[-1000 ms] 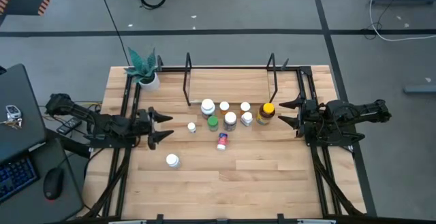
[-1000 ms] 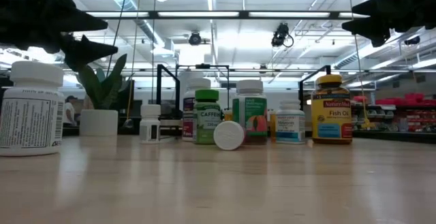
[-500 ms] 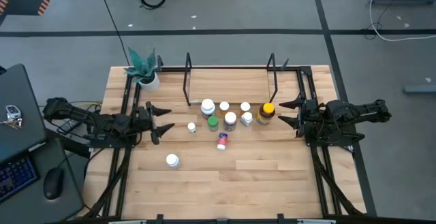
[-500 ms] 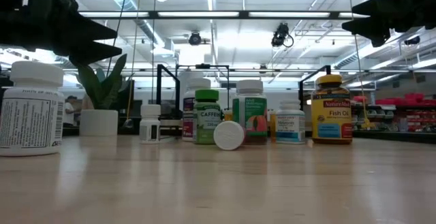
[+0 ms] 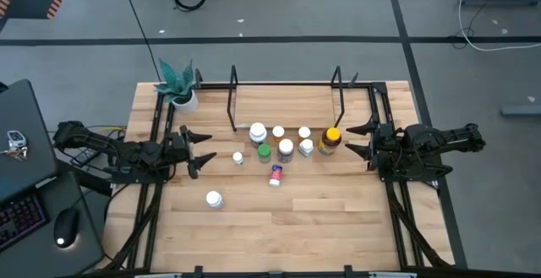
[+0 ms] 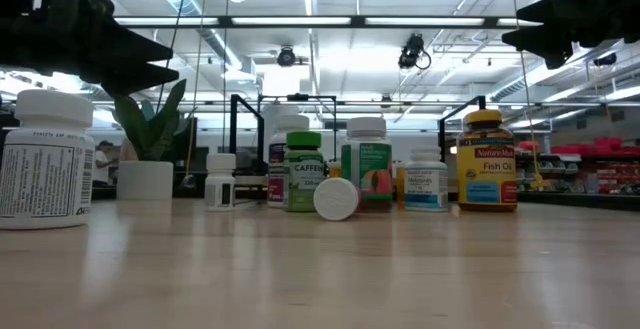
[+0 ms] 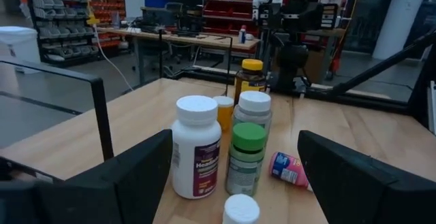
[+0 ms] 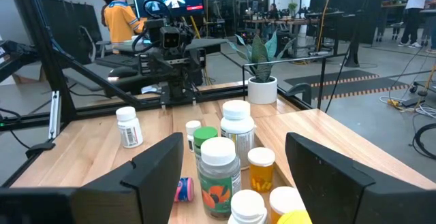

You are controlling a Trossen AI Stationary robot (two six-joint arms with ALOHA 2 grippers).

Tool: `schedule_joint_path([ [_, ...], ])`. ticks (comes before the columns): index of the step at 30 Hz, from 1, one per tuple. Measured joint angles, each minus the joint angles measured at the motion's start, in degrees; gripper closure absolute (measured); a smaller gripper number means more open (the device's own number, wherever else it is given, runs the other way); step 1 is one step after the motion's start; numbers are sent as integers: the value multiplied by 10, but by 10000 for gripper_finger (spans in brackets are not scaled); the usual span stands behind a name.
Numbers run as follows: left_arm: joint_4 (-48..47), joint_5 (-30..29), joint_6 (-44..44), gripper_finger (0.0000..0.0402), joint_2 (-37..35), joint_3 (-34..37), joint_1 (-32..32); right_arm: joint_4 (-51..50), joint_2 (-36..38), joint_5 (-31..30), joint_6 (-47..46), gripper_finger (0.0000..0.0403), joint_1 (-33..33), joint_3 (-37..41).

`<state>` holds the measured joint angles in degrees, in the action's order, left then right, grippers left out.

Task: Pick and place medicine bottles onto shelf by color
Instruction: Put the big white pill bottle on the shelf

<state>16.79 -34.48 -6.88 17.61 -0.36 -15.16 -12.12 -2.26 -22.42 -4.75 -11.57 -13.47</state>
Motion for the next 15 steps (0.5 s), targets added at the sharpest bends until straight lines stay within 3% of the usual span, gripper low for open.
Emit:
schedule_joint_path([
  [11, -4, -41, -21, 81, 4, -3, 16, 0, 0, 0, 0, 137, 0, 0],
  [15, -34, 3, -11, 95, 22, -35, 56, 0, 0, 0, 0, 137, 0, 0],
])
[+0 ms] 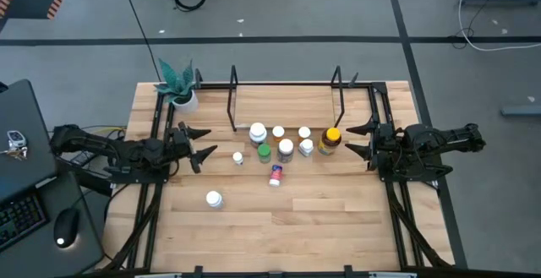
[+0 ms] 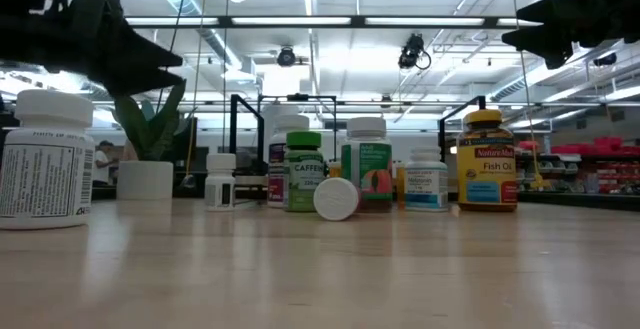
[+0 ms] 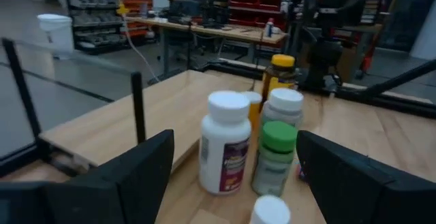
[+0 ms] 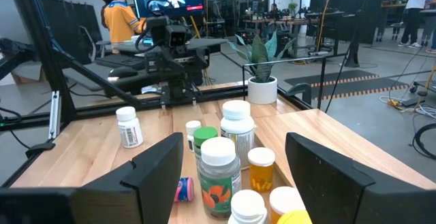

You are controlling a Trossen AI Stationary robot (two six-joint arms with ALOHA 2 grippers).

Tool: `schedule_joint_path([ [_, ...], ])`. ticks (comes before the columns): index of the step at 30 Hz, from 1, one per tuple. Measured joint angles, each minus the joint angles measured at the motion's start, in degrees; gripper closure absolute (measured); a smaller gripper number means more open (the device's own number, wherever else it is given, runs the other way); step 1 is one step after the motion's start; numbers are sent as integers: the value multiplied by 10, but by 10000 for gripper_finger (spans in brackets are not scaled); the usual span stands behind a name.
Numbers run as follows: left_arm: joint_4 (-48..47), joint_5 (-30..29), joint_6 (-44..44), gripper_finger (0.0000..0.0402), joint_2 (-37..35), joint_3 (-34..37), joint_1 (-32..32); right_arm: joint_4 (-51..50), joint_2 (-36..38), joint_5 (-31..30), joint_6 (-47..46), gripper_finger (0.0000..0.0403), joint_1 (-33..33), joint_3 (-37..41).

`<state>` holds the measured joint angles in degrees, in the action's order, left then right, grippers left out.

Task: Pick and place medicine bottles onto shelf by color
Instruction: Put the big white pill bottle on the shelf

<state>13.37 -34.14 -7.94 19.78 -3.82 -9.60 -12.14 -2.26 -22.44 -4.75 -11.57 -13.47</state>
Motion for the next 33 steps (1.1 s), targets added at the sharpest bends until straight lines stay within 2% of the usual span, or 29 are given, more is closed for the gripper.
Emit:
schedule_joint_path([
  [5, -45, 69, 11, 120, 35, -34, 53, 0, 0, 0, 0, 137, 0, 0],
  [9, -66, 147, 6, 138, 60, -52, 84, 0, 0, 0, 0, 137, 0, 0],
  [17, -98, 250, -23, 166, 97, -81, 97, 0, 0, 0, 0, 137, 0, 0],
  [23, -148, 263, -31, 168, 130, -121, 83, 0, 0, 0, 0, 137, 0, 0],
  [33, -246, 263, -13, 146, 219, -215, 61, 0, 0, 0, 0, 137, 0, 0],
])
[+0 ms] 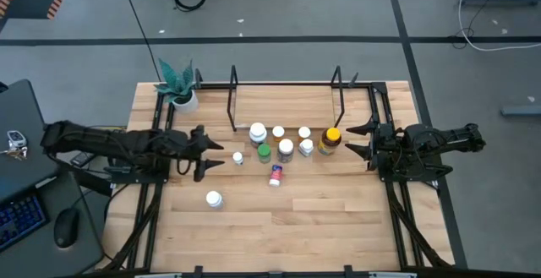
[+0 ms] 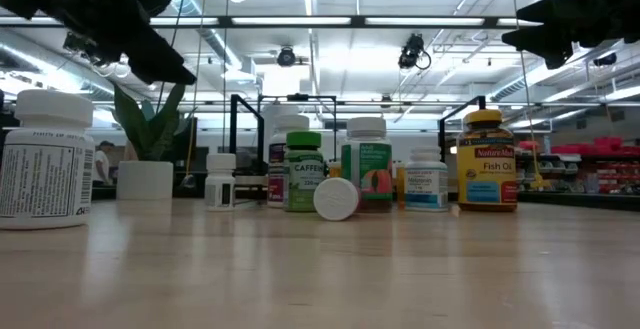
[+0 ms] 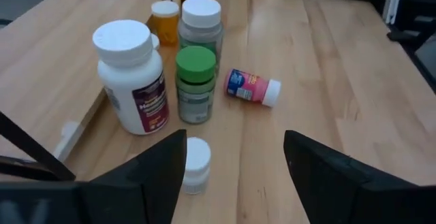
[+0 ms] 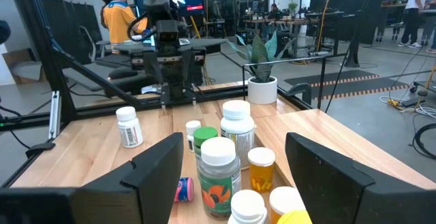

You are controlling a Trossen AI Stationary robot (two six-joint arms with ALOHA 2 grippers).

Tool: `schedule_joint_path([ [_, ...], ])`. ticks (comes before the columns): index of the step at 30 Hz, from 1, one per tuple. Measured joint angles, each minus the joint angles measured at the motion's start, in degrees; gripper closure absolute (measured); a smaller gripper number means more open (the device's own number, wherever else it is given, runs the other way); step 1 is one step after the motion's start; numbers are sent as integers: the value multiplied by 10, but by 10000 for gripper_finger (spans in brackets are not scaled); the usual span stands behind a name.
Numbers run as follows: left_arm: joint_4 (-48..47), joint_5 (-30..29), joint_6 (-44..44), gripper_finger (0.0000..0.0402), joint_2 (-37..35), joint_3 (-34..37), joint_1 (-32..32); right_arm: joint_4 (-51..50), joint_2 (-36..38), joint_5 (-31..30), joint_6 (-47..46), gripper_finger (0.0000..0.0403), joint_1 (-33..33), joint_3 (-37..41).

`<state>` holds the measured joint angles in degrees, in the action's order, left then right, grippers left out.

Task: Pick and place medicine bottles onto shelf by color
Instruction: Put the big white pill bottle on the shelf

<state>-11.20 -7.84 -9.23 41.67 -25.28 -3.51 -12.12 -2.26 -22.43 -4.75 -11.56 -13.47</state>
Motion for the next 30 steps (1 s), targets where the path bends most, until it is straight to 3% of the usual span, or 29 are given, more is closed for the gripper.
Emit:
schedule_joint_path([
  [14, -135, 0, 2, 160, 159, -150, 40, 0, 0, 0, 0, 137, 0, 0],
  [25, -222, 25, 76, 160, 311, -321, 129, 0, 0, 0, 0, 137, 0, 0],
  [30, -254, 26, 118, 138, 387, -399, 152, 0, 0, 0, 0, 137, 0, 0],
])
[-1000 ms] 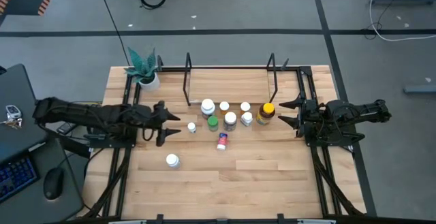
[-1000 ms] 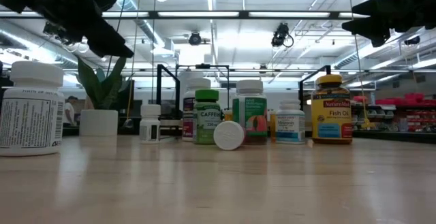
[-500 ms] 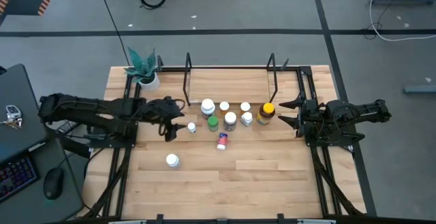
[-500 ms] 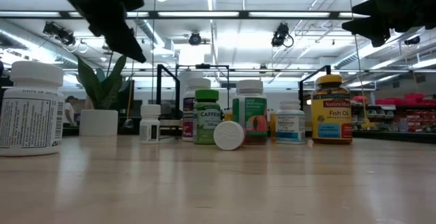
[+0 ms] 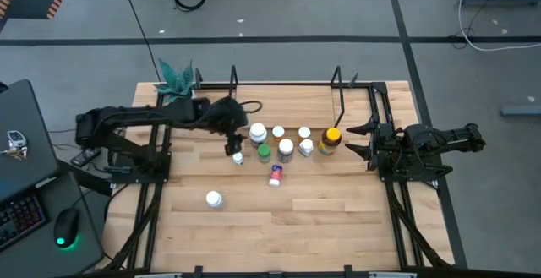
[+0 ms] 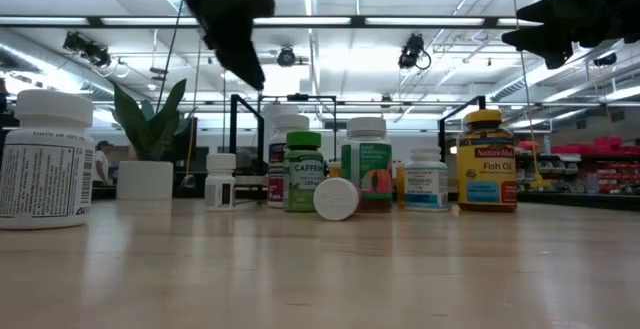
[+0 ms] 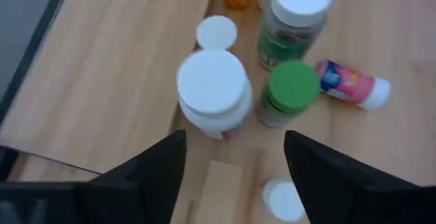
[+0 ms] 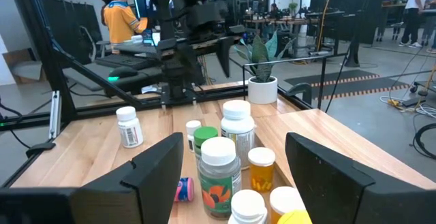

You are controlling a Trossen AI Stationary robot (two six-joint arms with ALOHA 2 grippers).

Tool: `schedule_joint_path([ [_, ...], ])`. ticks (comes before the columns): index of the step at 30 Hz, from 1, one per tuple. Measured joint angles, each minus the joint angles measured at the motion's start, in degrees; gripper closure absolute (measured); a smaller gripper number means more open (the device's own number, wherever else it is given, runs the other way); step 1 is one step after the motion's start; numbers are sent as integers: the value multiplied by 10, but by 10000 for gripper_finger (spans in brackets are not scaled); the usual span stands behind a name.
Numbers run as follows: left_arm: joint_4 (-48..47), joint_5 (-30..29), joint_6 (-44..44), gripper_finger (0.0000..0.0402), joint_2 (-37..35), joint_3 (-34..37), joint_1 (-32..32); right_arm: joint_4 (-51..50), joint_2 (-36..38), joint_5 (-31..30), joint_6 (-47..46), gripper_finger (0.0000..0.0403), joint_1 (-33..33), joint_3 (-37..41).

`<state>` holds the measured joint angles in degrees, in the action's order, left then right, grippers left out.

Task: Pick and place medicine bottles onto shelf by color
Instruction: Put the big white pill bottle on the shelf

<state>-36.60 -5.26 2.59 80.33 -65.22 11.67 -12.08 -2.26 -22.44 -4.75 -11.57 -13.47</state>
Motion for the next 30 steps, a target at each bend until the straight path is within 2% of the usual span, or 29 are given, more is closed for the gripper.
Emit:
schedule_joint_path([
  [6, -58, 27, 42, 102, 76, -89, 19, 0, 0, 0, 0, 137, 0, 0],
  [13, -113, 88, 50, 97, 141, -164, 56, 0, 0, 0, 0, 137, 0, 0],
  [18, -118, 118, 73, 97, 173, -176, 71, 0, 0, 0, 0, 137, 0, 0],
  [30, -139, 122, 91, 61, 203, -176, 74, 0, 0, 0, 0, 137, 0, 0],
])
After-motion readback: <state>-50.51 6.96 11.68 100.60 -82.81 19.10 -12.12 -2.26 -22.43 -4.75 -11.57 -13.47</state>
